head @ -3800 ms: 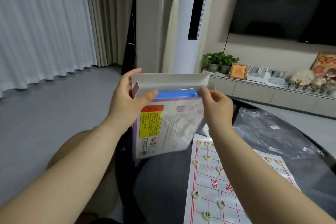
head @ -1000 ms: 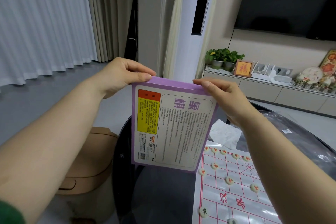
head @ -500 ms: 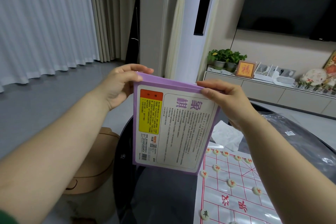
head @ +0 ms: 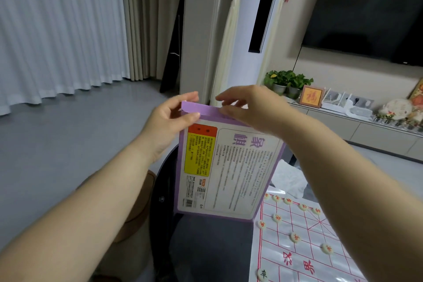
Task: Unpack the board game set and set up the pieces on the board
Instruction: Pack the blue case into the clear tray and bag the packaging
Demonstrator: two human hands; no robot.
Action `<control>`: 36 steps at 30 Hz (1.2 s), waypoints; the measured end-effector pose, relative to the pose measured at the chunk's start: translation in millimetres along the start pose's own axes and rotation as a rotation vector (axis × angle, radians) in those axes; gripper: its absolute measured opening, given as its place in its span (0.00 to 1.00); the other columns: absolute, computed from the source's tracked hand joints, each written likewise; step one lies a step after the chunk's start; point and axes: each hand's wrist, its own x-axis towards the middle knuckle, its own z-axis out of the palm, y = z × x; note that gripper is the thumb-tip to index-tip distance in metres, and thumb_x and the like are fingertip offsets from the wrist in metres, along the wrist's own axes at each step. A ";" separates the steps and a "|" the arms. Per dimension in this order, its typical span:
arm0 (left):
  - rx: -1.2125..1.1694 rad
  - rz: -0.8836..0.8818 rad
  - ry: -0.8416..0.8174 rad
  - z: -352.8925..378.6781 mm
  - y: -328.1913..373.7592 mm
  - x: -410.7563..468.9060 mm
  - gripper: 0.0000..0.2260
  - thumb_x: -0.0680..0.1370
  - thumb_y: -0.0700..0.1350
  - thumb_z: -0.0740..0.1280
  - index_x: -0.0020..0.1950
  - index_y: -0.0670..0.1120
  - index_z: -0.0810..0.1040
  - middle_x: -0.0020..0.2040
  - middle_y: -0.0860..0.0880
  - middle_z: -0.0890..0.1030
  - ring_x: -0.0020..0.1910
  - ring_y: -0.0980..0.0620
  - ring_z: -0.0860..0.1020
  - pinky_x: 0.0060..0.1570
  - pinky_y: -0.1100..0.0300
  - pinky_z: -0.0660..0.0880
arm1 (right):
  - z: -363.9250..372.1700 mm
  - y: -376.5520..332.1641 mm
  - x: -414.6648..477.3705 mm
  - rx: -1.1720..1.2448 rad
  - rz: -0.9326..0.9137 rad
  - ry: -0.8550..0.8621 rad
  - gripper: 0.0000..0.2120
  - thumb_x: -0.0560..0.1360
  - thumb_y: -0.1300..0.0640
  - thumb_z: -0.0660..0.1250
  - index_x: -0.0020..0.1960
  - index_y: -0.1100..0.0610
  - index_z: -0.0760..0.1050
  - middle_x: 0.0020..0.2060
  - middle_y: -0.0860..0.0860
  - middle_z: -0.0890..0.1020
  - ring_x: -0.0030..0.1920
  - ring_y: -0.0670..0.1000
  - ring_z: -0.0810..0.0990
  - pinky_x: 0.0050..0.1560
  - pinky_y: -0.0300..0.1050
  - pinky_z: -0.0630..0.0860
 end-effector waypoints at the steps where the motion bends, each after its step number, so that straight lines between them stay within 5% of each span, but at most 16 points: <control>1: 0.054 0.015 0.002 2.1 -1.7 -3.2 0.19 0.74 0.37 0.65 0.58 0.57 0.70 0.59 0.56 0.74 0.53 0.60 0.75 0.54 0.63 0.73 | 1.2 -6.5 3.3 -0.010 -0.030 -0.013 0.15 0.76 0.51 0.61 0.62 0.50 0.73 0.56 0.47 0.80 0.53 0.47 0.78 0.51 0.40 0.73; 3: 0.137 0.026 0.002 5.0 -4.0 -7.4 0.26 0.73 0.39 0.67 0.66 0.57 0.64 0.65 0.55 0.70 0.60 0.56 0.72 0.58 0.59 0.71 | 5.5 -16.8 8.4 -0.028 -0.069 -0.020 0.14 0.77 0.53 0.61 0.61 0.51 0.74 0.55 0.48 0.80 0.53 0.47 0.78 0.49 0.38 0.72; 6: 0.142 0.028 -0.012 4.3 -4.3 -9.3 0.24 0.77 0.41 0.62 0.70 0.55 0.61 0.62 0.56 0.72 0.56 0.61 0.72 0.51 0.71 0.71 | 12.7 -21.6 11.4 -0.003 -0.070 0.005 0.13 0.76 0.55 0.62 0.60 0.53 0.76 0.54 0.50 0.81 0.52 0.48 0.79 0.52 0.42 0.75; 11: 0.023 -0.013 0.032 0.3 -3.7 -6.5 0.12 0.80 0.41 0.54 0.55 0.57 0.70 0.50 0.54 0.77 0.50 0.56 0.75 0.54 0.60 0.71 | 19.0 -19.8 10.9 0.054 -0.031 0.071 0.13 0.76 0.57 0.61 0.59 0.54 0.77 0.53 0.50 0.82 0.48 0.45 0.78 0.46 0.39 0.74; 16: 0.180 -0.009 0.104 6.9 4.6 -3.8 0.08 0.79 0.42 0.56 0.55 0.52 0.71 0.42 0.54 0.77 0.41 0.59 0.76 0.35 0.72 0.73 | 20.9 -19.7 10.3 0.038 -0.033 0.081 0.12 0.76 0.57 0.61 0.58 0.53 0.77 0.51 0.49 0.82 0.46 0.45 0.77 0.45 0.39 0.73; 22: 0.110 -0.188 0.199 18.9 19.6 6.6 0.09 0.75 0.37 0.56 0.43 0.47 0.73 0.36 0.49 0.75 0.37 0.53 0.75 0.35 0.61 0.69 | 21.3 -20.1 7.2 0.046 -0.038 0.088 0.11 0.76 0.57 0.62 0.57 0.53 0.78 0.50 0.48 0.82 0.45 0.44 0.76 0.49 0.41 0.76; 26: 0.054 -0.253 0.191 18.3 23.5 7.6 0.10 0.74 0.34 0.56 0.45 0.45 0.74 0.38 0.47 0.75 0.39 0.50 0.75 0.37 0.59 0.71 | 21.5 -17.5 5.7 0.010 -0.057 0.092 0.12 0.77 0.56 0.61 0.58 0.52 0.78 0.51 0.49 0.83 0.49 0.48 0.79 0.52 0.49 0.77; 33: -0.106 -0.133 0.032 5.1 6.4 -6.7 0.10 0.79 0.41 0.56 0.47 0.51 0.75 0.42 0.50 0.79 0.41 0.54 0.77 0.46 0.61 0.73 | 29.4 -7.8 -3.6 -0.106 -0.128 0.044 0.16 0.79 0.53 0.55 0.65 0.50 0.71 0.62 0.47 0.76 0.60 0.48 0.75 0.57 0.44 0.74; 36: -0.031 -0.057 0.081 9.8 -0.3 -7.4 0.08 0.79 0.45 0.58 0.47 0.55 0.75 0.43 0.54 0.79 0.39 0.59 0.78 0.40 0.67 0.75 | 35.2 -5.5 -10.8 -0.193 -0.168 0.034 0.20 0.79 0.48 0.54 0.69 0.49 0.65 0.69 0.45 0.69 0.67 0.48 0.69 0.62 0.43 0.67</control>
